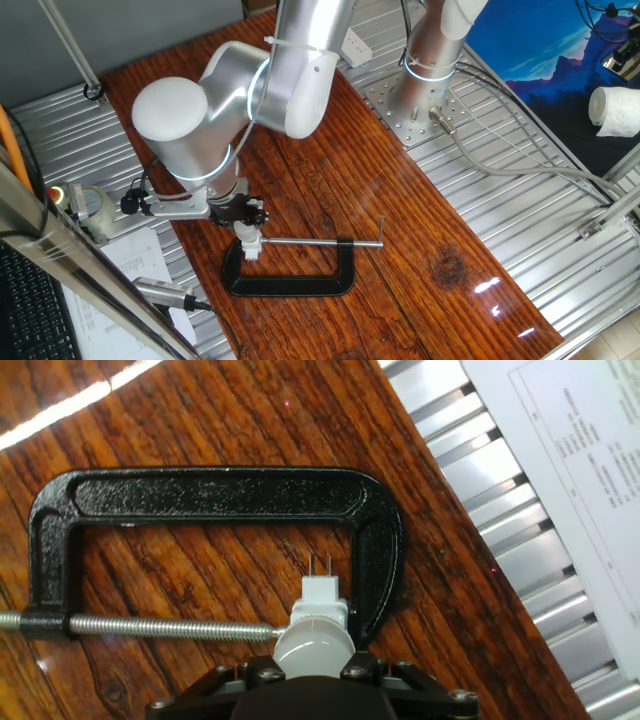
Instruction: Install the light bulb by rotating it
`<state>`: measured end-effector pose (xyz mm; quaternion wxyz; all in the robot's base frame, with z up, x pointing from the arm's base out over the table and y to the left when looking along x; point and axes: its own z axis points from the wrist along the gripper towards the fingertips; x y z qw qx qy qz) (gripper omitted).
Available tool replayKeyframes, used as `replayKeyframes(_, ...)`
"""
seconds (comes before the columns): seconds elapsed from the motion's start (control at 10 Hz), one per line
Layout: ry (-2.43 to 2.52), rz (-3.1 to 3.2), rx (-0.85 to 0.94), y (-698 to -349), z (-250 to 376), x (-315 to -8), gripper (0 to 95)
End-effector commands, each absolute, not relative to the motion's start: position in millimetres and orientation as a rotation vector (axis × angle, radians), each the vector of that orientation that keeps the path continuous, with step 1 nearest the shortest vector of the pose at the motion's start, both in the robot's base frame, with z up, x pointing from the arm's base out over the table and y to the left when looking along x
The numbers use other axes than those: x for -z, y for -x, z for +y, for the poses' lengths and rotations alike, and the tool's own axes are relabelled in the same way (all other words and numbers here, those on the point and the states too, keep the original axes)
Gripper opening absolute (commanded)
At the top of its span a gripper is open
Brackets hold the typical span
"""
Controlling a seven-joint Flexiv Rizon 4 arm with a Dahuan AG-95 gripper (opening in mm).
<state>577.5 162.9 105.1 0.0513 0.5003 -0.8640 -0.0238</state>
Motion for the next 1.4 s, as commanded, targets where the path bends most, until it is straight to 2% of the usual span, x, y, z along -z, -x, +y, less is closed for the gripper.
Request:
replayKeyframes(0.1, -1.448, -2.659, 0.066, -578.7, 161.8, -105.7, 0.0)
replayKeyframes(1.4, -0.763, -2.897, 0.090, -578.6, 162.1, -105.1, 0.0)
